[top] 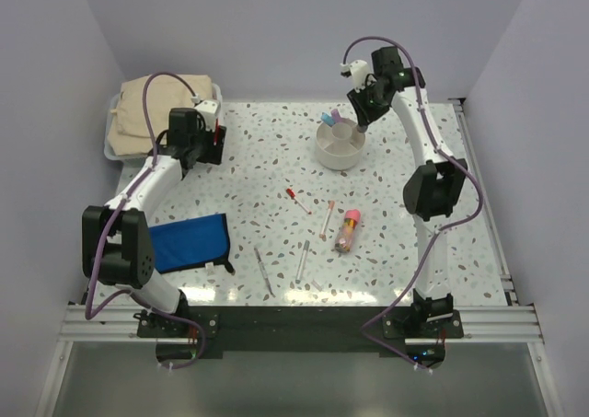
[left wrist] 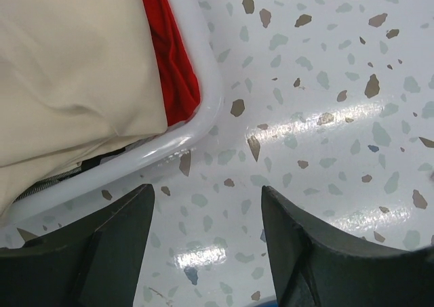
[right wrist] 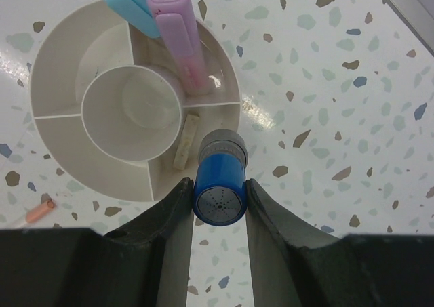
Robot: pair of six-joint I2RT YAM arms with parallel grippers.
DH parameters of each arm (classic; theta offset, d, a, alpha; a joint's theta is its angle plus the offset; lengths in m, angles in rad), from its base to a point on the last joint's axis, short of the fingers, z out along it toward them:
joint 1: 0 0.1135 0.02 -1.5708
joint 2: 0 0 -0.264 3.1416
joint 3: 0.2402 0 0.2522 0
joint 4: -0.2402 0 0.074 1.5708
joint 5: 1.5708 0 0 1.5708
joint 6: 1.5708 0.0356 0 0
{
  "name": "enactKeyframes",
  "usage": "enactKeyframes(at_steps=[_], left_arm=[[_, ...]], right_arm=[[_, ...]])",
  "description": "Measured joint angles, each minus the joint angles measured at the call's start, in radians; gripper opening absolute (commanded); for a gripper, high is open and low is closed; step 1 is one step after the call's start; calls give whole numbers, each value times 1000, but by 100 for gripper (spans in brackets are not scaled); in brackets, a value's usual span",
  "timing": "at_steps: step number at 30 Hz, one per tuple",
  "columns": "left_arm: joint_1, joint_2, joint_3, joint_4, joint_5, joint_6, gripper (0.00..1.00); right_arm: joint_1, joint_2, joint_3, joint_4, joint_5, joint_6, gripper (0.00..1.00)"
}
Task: Sort the stationery into containers
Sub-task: Pick up the stationery from the center of the board, then pick up the pen from the center of the board.
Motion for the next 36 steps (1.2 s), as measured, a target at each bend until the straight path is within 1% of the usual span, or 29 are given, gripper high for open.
enactKeyframes(at_steps=[7,8,9,10,11,13,14,17,20,24,30,34,36], left_arm=[[-14,0,3,-2,-1,0,69],[-16,0,3,-2,-1,1,69],[-16,0,3,-2,-1,1,69],[-17,0,3,-2,-1,1,69],[-17,0,3,-2,-2,1,69],[-17,0,3,-2,-2,1,69],[-17,0,3,-2,-2,1,69],[-17,0,3,-2,-2,1,69],[-17,1,3,-2,-1,1,69],[-17,2,3,-2,-1,0,69],[-18,5,3,-1,3,0,69],[-24,5,3,-1,2,1,69],[-28,5,2,0,3,2,70]], right_arm=[[2,32,3,0,-36,16,0],[2,37,3,0,-40,18,3],[2,42,3,-1,-42,21,9],[2,45,3,-1,-42,24,20],[2,47,1,-1,-42,29,24],[3,49,-2,-1,-41,37,28],[3,49,-3,-2,-41,42,32],[3,49,-3,-1,-41,53,41],[3,49,-3,-1,-40,61,43],[3,49,-3,0,-36,66,51],[3,25,-40,-1,-32,75,54],[3,-42,-91,8,-17,104,59],[3,-123,-171,23,4,148,65]])
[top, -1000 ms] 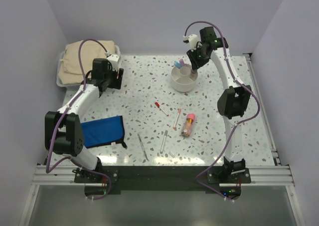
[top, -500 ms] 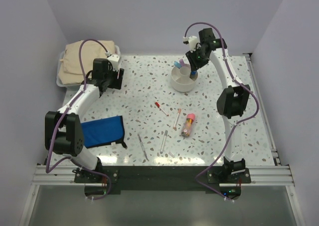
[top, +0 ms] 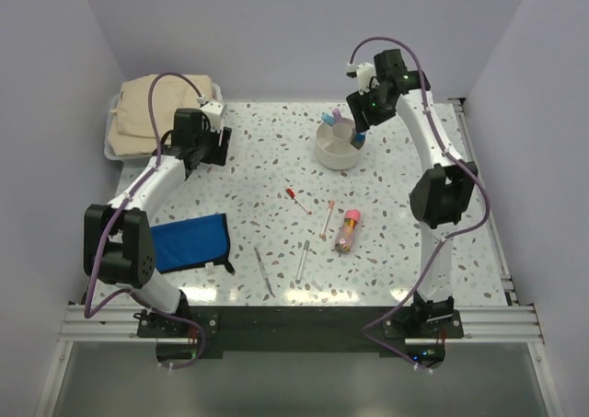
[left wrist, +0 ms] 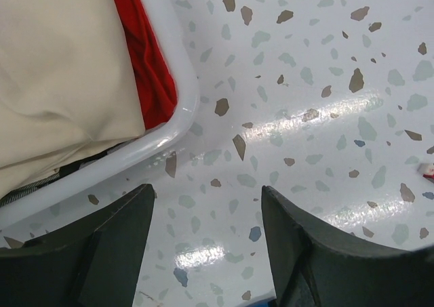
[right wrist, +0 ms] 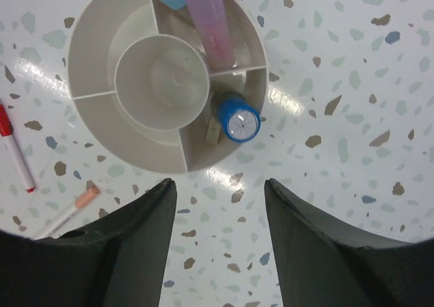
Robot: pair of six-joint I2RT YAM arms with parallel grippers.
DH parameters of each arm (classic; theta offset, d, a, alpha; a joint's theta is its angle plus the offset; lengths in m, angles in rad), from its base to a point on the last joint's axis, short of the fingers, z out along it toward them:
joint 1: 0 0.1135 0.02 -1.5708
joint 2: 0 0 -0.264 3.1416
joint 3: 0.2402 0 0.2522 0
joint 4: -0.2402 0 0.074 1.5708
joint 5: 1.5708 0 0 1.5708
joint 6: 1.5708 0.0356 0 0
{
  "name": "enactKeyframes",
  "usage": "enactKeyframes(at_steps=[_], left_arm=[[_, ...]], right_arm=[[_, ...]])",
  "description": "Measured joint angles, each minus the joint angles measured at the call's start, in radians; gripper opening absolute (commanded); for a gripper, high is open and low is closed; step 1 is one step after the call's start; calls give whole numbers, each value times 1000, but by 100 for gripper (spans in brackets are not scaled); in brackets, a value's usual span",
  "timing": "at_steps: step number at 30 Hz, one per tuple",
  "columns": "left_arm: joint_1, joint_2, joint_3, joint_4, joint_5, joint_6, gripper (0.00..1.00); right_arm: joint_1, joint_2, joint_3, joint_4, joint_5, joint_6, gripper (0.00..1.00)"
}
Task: Sort the stationery into containers
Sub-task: Pick up the pen from the center of the board.
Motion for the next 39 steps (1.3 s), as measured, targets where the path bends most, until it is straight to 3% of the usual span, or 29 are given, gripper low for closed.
enactKeyframes(at_steps=[4,8,16,22,29,39], left_arm=[[-8,0,-7,-1,46,22,71],[-35,3,-8,2,123,51,71],[-187,44,-8,-34,286,176,71],[-240,84,6,-115,323,200,70],[-229,85,-4,-119,204,163,70],[-35,-25,-145,-103,-4,38,71]], right_arm=[[0,-234,-264,42,22,124,76],[0,-425,-507,50,-43,235,76],[48,-489,-841,126,-151,430,74],[208,-480,-833,210,-150,481,68],[283,-311,-667,227,-92,516,55],[404,-81,-476,242,-61,345,55]])
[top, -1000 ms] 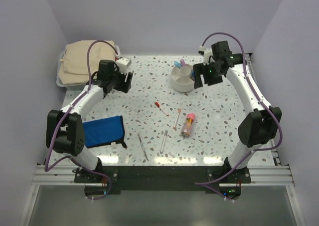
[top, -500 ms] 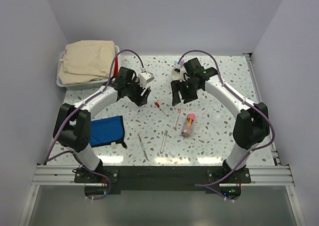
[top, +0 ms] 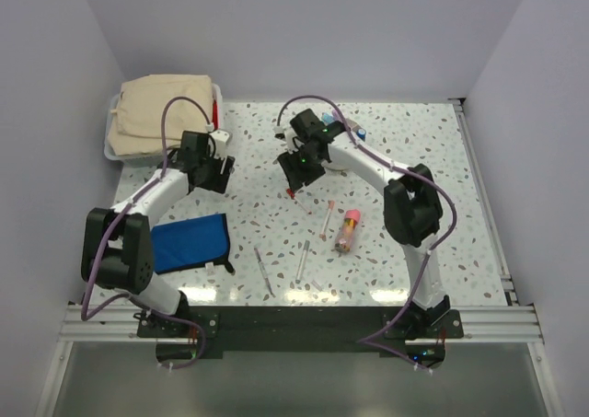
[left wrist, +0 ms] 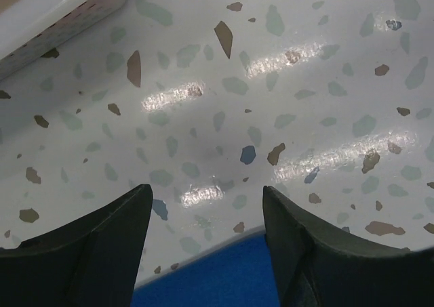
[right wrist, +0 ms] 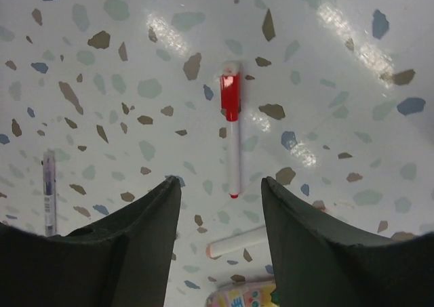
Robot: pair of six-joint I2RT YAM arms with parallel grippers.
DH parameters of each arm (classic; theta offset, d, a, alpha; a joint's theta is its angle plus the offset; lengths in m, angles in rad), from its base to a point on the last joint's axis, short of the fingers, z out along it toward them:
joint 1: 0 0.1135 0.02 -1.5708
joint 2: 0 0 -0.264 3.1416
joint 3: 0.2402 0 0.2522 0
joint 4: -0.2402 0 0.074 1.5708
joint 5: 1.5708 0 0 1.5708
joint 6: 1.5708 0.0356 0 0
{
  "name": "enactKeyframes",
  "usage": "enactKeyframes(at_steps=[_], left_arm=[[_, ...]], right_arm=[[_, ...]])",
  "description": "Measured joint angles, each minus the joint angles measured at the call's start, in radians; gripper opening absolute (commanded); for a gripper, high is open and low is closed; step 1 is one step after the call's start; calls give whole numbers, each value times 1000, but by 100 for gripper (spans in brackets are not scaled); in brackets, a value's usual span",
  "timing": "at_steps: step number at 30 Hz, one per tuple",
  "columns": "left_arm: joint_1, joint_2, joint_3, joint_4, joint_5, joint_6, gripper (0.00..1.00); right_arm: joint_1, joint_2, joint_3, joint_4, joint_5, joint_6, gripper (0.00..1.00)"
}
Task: Sort the stationery into containers
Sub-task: Pick up the pen from the center of the board.
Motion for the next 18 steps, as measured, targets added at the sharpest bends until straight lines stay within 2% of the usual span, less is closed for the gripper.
enactKeyframes(at_steps=[6,18], left_arm=[[-3,-64,-47,5,-40,-23,72],[-4,-93,-59,14,-48,-23,71]], right_arm=[[55,76,65,3,21,-60,55],[59,193,148,7,70,-97,55]])
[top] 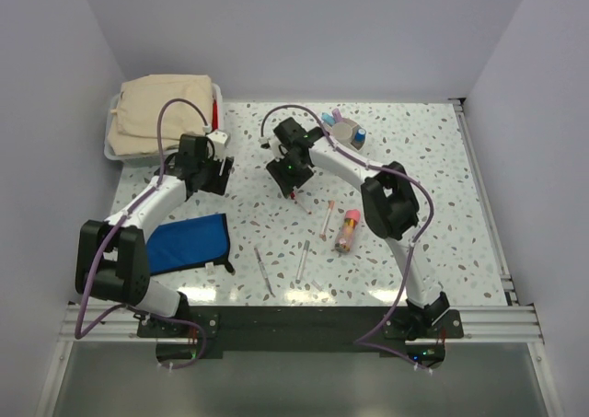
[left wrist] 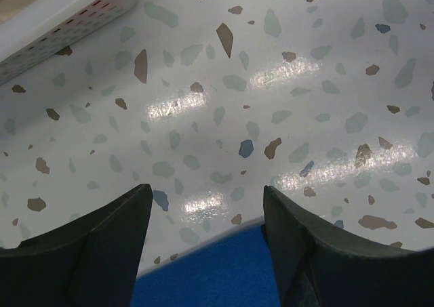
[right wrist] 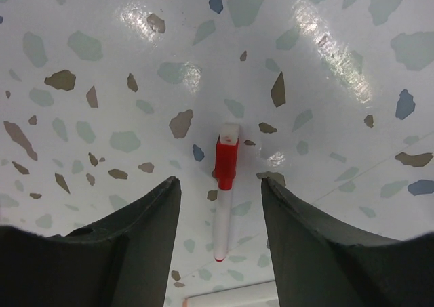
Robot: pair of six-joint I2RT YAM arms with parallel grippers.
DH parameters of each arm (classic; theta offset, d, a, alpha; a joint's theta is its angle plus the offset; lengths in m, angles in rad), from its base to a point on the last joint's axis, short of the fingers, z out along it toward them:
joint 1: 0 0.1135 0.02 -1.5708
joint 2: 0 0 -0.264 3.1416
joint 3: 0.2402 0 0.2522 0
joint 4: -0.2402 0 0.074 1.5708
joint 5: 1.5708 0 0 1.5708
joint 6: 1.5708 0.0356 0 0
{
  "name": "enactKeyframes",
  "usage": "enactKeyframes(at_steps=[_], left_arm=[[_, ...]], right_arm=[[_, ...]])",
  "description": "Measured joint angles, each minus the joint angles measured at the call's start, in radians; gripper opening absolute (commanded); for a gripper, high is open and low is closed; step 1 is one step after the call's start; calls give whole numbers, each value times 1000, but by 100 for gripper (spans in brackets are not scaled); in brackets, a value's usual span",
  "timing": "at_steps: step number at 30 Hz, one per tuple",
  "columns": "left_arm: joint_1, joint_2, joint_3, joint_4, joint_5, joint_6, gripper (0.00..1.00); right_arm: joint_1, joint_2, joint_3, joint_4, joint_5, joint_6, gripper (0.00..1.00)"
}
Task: Sort the stationery into containers
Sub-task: Pick up the pen from the center of the board, then place the pen in the storage box.
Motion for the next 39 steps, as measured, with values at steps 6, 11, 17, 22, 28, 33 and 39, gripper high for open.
enactKeyframes(at_steps=[6,11,17,22,28,33,39], left_arm=[[0,0,0,0,2,0,72],[0,1,0,0,2,-1,72],[0,5,0,0,2,0,72],[1,16,9,-1,11,0,71],[1,89,77,-2,60,0,68],[0,171,154,-4,119,0,68],[-14,226,249,-26,149,10,68]], right_arm=[[0,49,37,5,6,-10,44],[5,69,50,9,31,-29,15],[13,66,49,5,65,-51,0],[4,-32,-38,-6,69,-46,0],[-159,-375,-162,133,-6,40,0],[-364,-713,-456,504,-23,106,0],[-342,-739,-662,819,-50,148,0]])
